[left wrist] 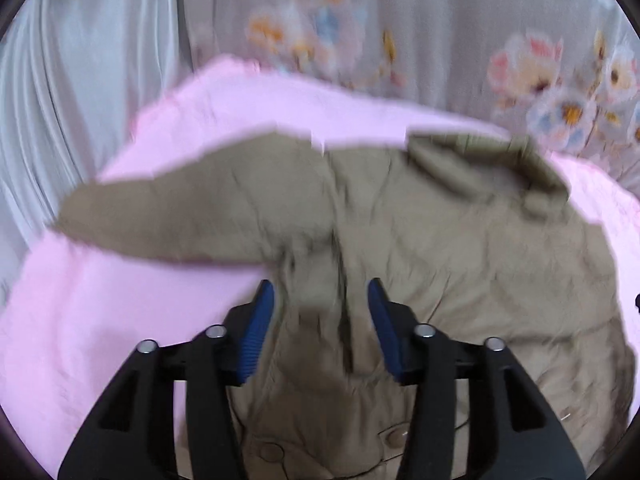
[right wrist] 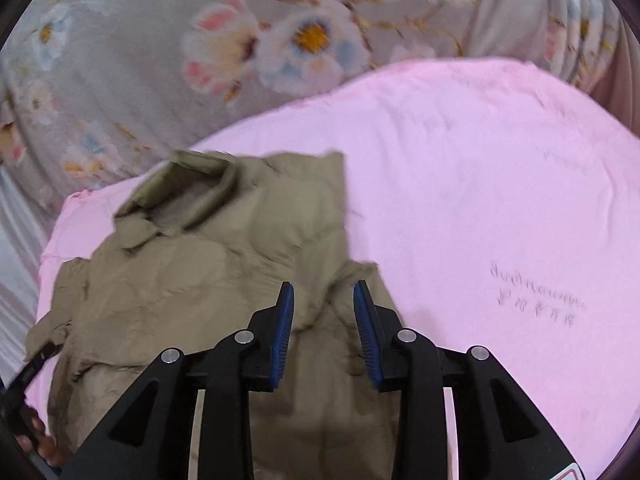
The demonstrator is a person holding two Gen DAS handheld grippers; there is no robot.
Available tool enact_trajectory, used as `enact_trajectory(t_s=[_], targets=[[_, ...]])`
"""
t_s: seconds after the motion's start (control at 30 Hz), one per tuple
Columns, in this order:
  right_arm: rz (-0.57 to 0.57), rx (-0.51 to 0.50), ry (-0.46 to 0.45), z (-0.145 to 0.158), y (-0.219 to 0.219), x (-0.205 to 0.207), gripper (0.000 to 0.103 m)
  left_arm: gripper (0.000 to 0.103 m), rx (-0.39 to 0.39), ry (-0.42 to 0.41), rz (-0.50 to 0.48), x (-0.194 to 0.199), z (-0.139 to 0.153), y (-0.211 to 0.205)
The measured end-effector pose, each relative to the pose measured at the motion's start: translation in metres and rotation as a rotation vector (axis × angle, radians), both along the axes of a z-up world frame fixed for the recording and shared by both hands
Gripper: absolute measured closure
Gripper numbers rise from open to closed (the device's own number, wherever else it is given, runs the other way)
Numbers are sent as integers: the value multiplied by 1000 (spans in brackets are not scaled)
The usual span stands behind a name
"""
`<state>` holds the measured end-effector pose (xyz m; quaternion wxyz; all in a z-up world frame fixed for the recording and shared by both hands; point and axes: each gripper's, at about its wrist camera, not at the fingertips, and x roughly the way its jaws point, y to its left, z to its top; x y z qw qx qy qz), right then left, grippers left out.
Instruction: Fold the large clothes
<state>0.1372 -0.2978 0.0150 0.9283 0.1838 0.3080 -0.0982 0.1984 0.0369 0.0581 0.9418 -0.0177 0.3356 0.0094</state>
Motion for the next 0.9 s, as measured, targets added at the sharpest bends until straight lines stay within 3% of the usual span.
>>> enact_trajectory(t_s=[0.13, 0.2, 0.3, 0.4, 0.47, 0.7, 0.83, 0.9], targets=[[160, -47, 2, 16, 51, 25, 71, 54, -53, -7, -101, 3, 24, -33], [227, -93, 20, 13, 78, 42, 71, 54, -44, 26, -192, 12, 13, -66], [274, -133, 69, -7, 105, 69, 72, 54, 34, 46, -200, 24, -15, -94], [272, -139, 123, -35, 108, 82, 71, 53, 54, 106, -184, 40, -50, -100], [269, -119, 105, -47, 106, 79, 72, 51, 25, 110, -182, 43, -62, -95], [249, -153, 88, -51, 107, 76, 72, 50, 72, 97, -170, 41, -69, -103], [248, -150, 89, -52, 105, 78, 72, 48, 47, 95, -173, 42, -68, -101], [246, -149, 91, -52, 104, 78, 72, 44, -12, 85, -182, 40, -65, -92]])
